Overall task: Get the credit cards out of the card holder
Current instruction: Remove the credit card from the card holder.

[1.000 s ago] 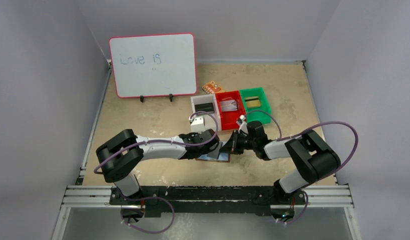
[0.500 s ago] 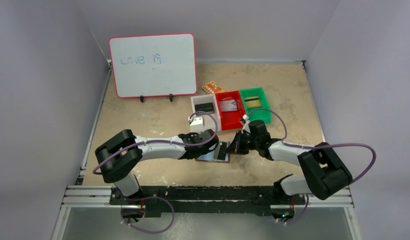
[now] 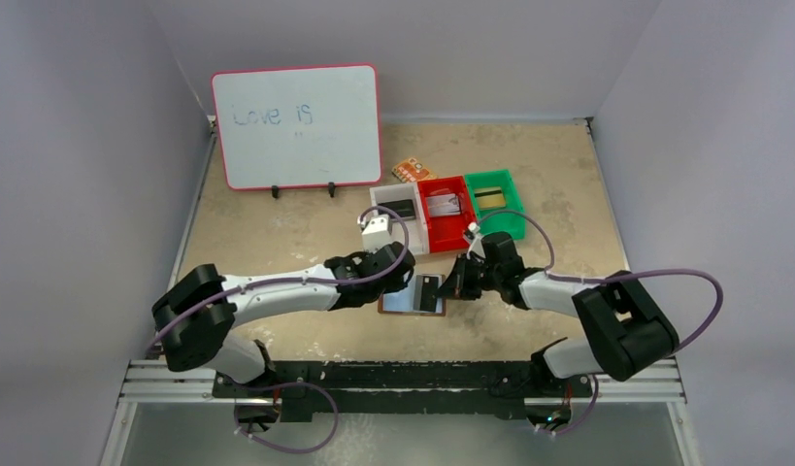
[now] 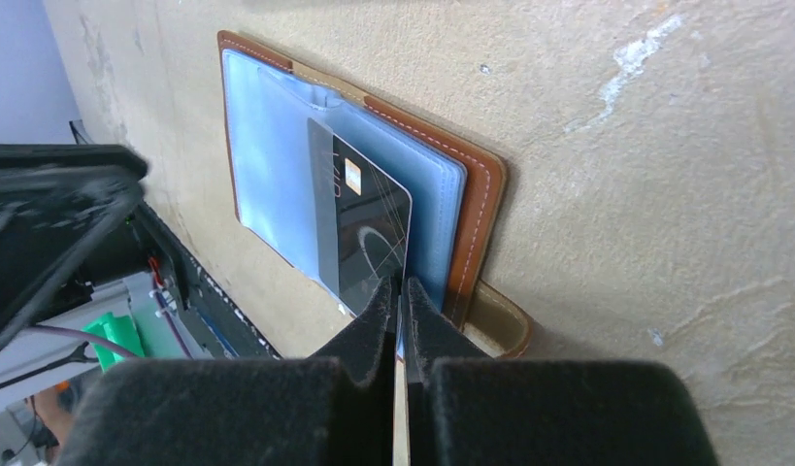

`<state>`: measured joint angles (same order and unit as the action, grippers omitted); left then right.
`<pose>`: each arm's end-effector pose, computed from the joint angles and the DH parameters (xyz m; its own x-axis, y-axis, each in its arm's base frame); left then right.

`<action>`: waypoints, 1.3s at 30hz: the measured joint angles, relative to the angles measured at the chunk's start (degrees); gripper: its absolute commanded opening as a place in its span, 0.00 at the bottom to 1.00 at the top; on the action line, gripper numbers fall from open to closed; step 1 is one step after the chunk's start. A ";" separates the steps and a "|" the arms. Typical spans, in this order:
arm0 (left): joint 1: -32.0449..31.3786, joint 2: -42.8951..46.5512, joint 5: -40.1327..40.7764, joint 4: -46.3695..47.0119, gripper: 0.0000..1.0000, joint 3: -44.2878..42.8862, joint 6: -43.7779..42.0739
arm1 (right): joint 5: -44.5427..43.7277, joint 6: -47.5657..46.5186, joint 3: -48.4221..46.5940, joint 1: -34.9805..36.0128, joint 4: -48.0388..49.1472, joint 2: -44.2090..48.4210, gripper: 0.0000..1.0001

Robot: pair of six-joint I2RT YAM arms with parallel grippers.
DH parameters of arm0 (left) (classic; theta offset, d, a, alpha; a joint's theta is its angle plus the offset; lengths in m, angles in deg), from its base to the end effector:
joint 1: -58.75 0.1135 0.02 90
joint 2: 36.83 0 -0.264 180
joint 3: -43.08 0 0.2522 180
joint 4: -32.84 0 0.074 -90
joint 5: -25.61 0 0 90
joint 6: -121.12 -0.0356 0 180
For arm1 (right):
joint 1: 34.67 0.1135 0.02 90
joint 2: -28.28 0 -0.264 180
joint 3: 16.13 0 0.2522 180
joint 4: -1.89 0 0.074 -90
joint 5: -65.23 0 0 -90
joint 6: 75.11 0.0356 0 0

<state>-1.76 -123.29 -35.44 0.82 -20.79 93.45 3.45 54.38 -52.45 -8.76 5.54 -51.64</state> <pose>0.1614 -0.2504 0.1944 -0.7387 -0.2681 -0.6184 -0.0658 0.9418 -0.3297 0.2060 0.1188 0.1318 -0.8979 0.1868 -0.3985 -0.1815 0.6678 0.7218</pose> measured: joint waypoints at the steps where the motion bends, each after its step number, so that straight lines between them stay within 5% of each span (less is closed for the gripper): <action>1: 0.02 1.16 -0.57 1.20 0.22 0.00 -0.48 | 0.31 0.07 -0.02 0.00 0.37 -0.31 0.00; 18: 0.11 -8.70 -8.35 6.84 0.09 -0.33 -0.28 | 2.38 1.36 -0.11 -0.04 4.59 -3.17 0.00; 24: 0.09 -9.84 -8.59 8.59 0.07 -0.24 0.11 | 2.40 3.10 0.50 -0.04 6.38 -3.28 0.15; 30: 0.00 -9.64 -8.59 10.56 0.05 0.98 1.20 | 2.91 7.91 3.67 -0.04 13.49 -3.52 0.18; 34: 0.00 -9.31 -8.48 11.34 0.05 1.68 1.75 | 3.76 11.02 4.61 -0.04 18.88 -5.95 0.17; 37: 0.00 -9.16 -8.28 11.61 0.04 2.01 2.08 | 4.44 12.50 4.92 -0.04 21.70 -7.48 0.02; 39: 0.00 -9.14 -8.11 11.61 0.04 2.03 2.21 | 4.52 13.20 5.14 -0.07 22.45 -7.52 0.00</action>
<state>-1.76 -132.43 -43.55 12.42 -18.75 95.66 7.98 67.58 -47.32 -8.83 27.98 -59.16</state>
